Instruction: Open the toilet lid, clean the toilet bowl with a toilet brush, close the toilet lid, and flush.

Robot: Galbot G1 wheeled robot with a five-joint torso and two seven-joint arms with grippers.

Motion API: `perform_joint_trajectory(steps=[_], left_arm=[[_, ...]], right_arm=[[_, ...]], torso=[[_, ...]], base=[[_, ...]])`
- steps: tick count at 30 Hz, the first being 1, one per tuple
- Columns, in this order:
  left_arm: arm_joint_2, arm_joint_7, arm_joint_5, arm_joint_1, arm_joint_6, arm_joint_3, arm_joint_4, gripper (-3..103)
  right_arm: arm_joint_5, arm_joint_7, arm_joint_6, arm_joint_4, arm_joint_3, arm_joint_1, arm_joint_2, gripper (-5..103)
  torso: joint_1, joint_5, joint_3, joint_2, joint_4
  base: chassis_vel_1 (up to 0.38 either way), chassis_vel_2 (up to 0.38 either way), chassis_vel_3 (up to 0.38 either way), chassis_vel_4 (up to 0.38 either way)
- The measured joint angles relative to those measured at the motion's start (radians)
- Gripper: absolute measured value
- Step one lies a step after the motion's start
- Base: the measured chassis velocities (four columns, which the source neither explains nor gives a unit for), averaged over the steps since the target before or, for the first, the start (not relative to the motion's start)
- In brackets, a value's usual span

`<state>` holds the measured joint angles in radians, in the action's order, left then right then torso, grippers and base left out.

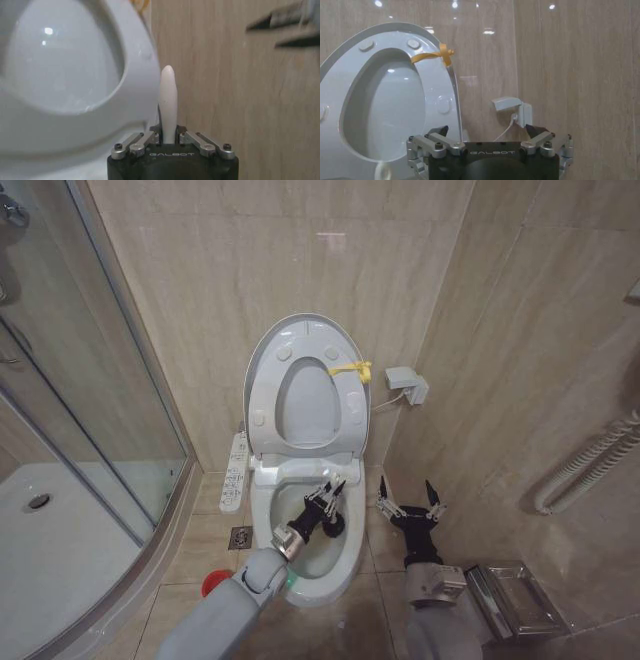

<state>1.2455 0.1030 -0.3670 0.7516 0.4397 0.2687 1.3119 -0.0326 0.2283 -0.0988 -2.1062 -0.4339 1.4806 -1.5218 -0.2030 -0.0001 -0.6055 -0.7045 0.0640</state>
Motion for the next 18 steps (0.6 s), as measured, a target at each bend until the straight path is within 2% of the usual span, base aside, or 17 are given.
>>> perform_joint_trajectory(steps=[7,13,18], left_arm=[[0.000,-0.019,0.017,-0.024,-0.004,-0.015,-0.069,17],[0.010,-0.032,0.010,-0.031,0.001,0.004,0.023,17],[0.013,-0.023,0.002,-0.010,0.005,0.025,0.051,17]], right_arm=[[0.000,0.000,0.000,0.000,0.000,0.000,0.000,100],[0.000,0.000,0.000,0.000,0.000,0.000,0.000,100],[0.000,0.000,0.000,0.000,0.000,0.000,0.000,100]], torso=[[0.000,0.0001,0.000,0.000,-0.0001],[0.000,0.0001,0.000,0.000,0.0004],[0.000,0.0001,0.000,0.000,0.0000]], base=[[0.000,0.000,0.000,0.000],[0.000,0.000,0.000,0.000],[0.000,0.000,0.000,0.000]])
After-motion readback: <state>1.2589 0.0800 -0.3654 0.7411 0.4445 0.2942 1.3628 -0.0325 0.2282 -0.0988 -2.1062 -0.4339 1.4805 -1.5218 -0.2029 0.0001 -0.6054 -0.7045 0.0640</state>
